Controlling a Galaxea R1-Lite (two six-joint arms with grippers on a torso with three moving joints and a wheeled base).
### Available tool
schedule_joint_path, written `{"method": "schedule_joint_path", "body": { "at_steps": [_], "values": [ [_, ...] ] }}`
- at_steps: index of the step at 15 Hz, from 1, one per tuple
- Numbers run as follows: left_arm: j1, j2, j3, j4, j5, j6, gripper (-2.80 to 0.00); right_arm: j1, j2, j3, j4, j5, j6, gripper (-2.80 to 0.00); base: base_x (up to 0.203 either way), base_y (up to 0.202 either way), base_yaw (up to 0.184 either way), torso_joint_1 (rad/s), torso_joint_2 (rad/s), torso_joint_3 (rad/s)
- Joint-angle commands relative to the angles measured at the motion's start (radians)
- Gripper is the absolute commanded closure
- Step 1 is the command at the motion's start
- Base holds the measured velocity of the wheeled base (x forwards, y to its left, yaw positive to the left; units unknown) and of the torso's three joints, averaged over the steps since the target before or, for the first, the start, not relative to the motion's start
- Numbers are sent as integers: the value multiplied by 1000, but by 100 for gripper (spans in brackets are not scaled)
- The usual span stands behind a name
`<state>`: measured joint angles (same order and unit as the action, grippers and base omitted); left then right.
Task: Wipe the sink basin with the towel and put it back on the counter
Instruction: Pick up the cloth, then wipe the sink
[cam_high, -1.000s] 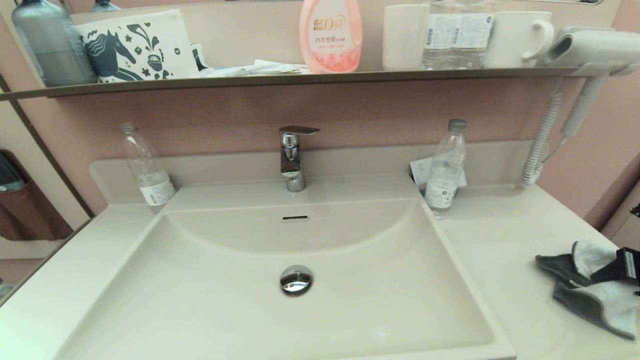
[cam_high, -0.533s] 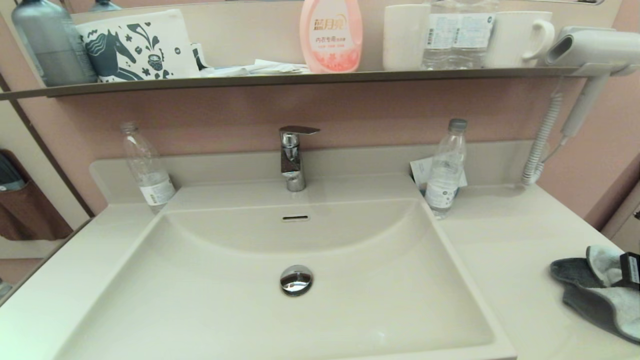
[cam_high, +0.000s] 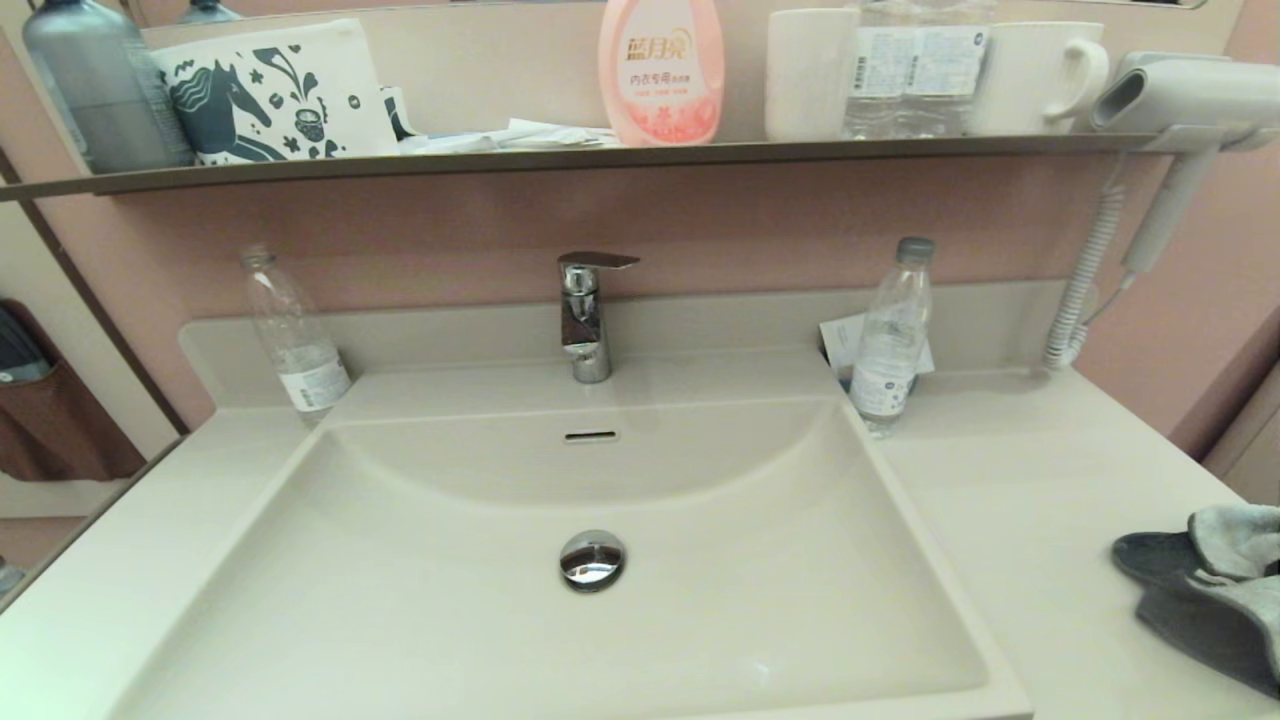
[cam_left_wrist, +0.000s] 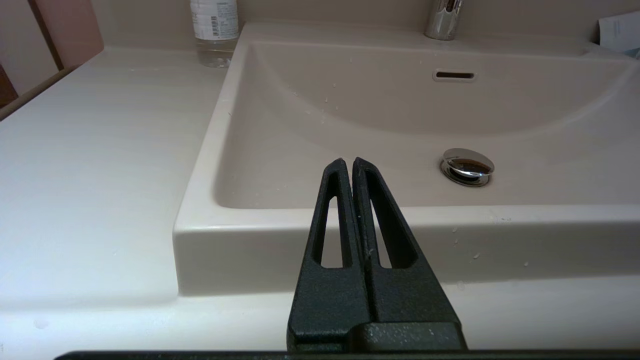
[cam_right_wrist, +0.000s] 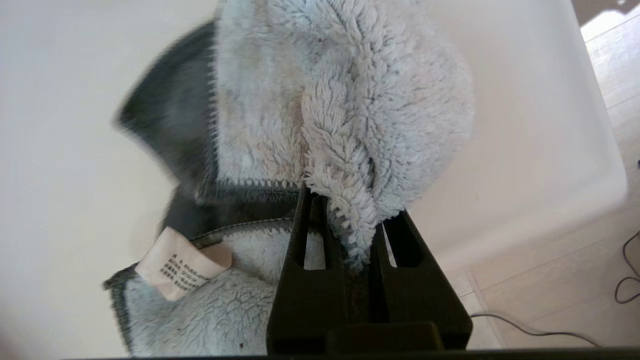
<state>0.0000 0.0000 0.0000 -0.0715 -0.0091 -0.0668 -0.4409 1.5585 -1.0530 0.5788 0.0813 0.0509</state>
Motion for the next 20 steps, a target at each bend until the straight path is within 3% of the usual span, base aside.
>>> {"method": "schedule_joint_path", "body": {
  "at_steps": [1, 3, 6, 9, 13, 16, 20],
  "values": [
    [0, 2, 0, -1, 0, -1, 0, 18, -53, -39, 52, 0, 15, 0, 0, 0, 0, 0, 0, 0],
    [0, 2, 0, -1, 0, -1, 0, 51, -95, -85, 117, -20, 72, 0, 0, 0, 0, 0, 0, 0],
    [0, 2, 0, -1, 0, -1, 0, 79, -149, -165, 216, -28, 91, 0, 0, 0, 0, 0, 0, 0],
    [0, 2, 0, -1, 0, -1, 0, 168, -178, -282, 336, -27, 142, 0, 0, 0, 0, 0, 0, 0],
    [0, 2, 0, -1, 0, -1, 0, 433, -186, -417, 423, -38, 276, 0, 0, 0, 0, 0, 0, 0],
    [0, 2, 0, -1, 0, -1, 0, 658, -178, -455, 458, -121, 336, 0, 0, 0, 0, 0, 0, 0],
    [0, 2, 0, -1, 0, -1, 0, 928, -82, -577, 462, -149, 536, 0, 0, 0, 0, 0, 0, 0]
  ]
}}
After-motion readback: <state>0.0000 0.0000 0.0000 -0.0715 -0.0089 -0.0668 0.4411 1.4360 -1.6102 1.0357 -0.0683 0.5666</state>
